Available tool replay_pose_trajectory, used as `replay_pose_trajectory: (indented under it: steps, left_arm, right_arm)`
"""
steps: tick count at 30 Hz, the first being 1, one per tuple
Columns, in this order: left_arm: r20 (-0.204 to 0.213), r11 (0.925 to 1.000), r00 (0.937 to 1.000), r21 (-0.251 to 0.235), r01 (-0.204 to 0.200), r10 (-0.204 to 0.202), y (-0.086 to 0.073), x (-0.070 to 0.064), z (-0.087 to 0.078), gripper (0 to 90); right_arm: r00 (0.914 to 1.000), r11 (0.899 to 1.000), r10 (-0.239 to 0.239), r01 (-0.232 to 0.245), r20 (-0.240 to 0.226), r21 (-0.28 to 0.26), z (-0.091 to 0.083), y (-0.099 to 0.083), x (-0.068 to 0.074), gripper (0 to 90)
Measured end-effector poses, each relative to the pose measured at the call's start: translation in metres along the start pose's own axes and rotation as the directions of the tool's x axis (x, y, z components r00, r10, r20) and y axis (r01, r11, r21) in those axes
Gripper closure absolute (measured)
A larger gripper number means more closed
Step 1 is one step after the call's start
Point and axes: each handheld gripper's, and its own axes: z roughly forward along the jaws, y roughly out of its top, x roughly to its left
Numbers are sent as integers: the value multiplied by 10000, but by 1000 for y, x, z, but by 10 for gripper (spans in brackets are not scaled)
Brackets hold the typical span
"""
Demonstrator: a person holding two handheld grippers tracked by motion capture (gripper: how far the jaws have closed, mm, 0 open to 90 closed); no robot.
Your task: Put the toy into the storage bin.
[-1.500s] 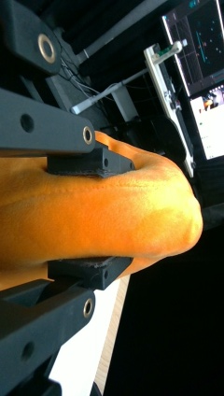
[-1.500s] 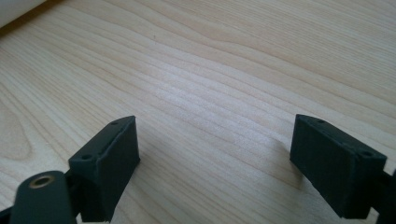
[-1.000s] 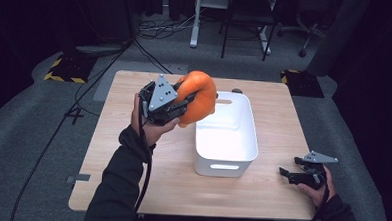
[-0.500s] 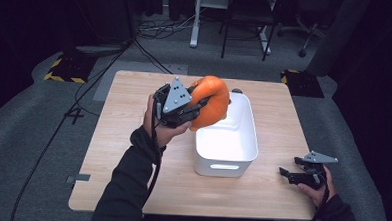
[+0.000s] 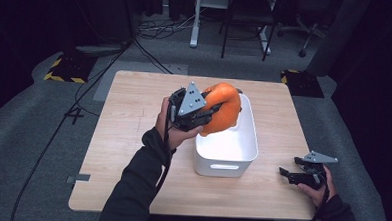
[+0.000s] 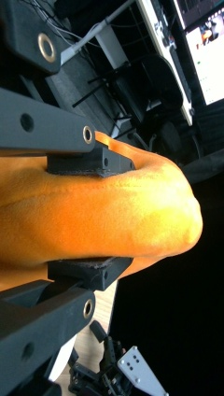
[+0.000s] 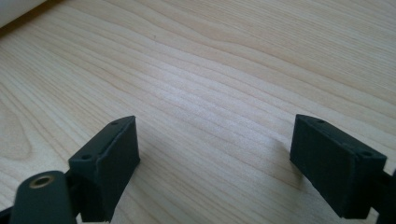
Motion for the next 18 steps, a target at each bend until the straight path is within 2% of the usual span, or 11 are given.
replay_pose_trajectory:
  steps: [8,11,13,18]
  left_arm:
    - [511,9998,9986,166,-137,128,-3,-10,4,600]
    - [713,9994,9971,202,-298,283,-5,-14,5,600]
    - [928,9995,9955,238,-220,197,-7,-18,6,599]
    - [1199,9985,9923,401,-372,321,-12,-25,9,597]
  right_arm:
    - [10000,10000,-21,21,6,8,0,0,0,157]
    - [10000,10000,18,-18,4,8,0,0,0,156]
    - [10000,10000,3,-3,5,0,0,0,0,156]
    - [10000,10000,-4,4,8,1,0,0,0,157]
